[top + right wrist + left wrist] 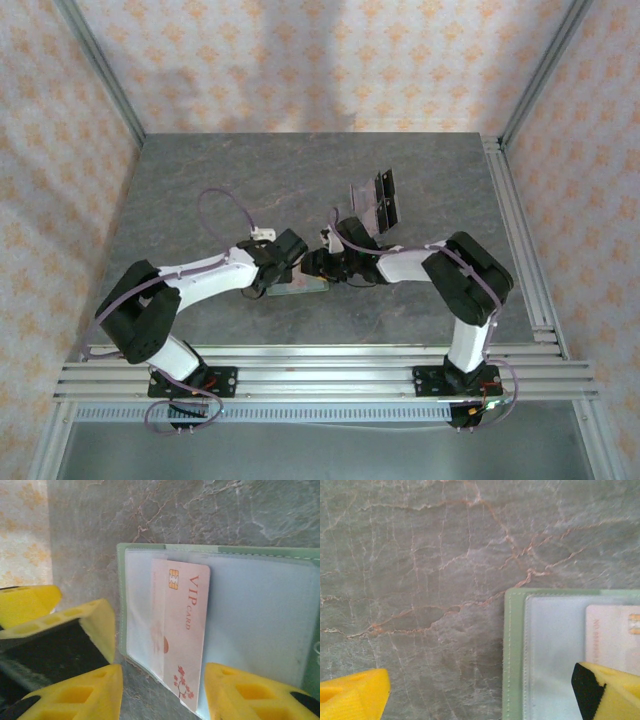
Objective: Put the credit cards into the card holder
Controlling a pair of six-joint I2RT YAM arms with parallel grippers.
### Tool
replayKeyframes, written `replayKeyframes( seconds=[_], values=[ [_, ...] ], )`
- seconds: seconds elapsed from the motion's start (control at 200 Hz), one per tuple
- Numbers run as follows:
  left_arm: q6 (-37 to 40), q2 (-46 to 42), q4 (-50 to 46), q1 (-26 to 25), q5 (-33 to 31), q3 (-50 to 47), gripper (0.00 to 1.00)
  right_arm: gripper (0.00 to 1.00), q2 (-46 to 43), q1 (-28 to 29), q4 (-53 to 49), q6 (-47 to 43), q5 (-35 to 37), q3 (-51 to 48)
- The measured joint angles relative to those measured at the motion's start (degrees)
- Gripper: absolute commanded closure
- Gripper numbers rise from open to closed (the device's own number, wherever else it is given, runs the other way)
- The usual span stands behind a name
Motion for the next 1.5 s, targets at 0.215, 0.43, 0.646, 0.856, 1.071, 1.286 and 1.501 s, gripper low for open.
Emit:
replayKeyframes(
  seconds=[0.215,0.43,0.646,0.856,1.071,1.286,1.501],
  values=[
    [-0.11,-3.78,-1.14,4.26,0.0,-0.94,0.04,0.79,-1.49,-0.02,-14.43,-5.03,4.87,6.29],
    [-1.6,-6.86,-0.9,8.31,0.96,-7.72,0.03,1.0,-1.01,0.28,-27.41,-10.23,10.54,14.86],
    [-3.48,-7.02,0.17,9.62,2.6,-11.91,0.03,1.0,2.84,1.6,-32.48,-11.67,12.68,18.08],
    [-4.15,-5.79,2.58,9.62,3.72,-11.98,0.03,1.0,6.34,2.49,-34.84,-11.69,13.18,19.45],
    [-4.13,-4.2,4.26,9.62,4.31,-11.98,0.04,1.0,7.98,3.43,-35.74,-11.87,13.22,22.73],
    [-4.11,-3.43,5.25,9.62,4.72,-11.96,0.04,1.0,9.77,4.72,-35.89,-11.87,13.22,23.98],
    [-4.11,-3.1,5.7,9.62,4.85,-11.98,0.05,1.0,10.51,5.09,-35.93,-11.82,12.96,25.66]
  ],
)
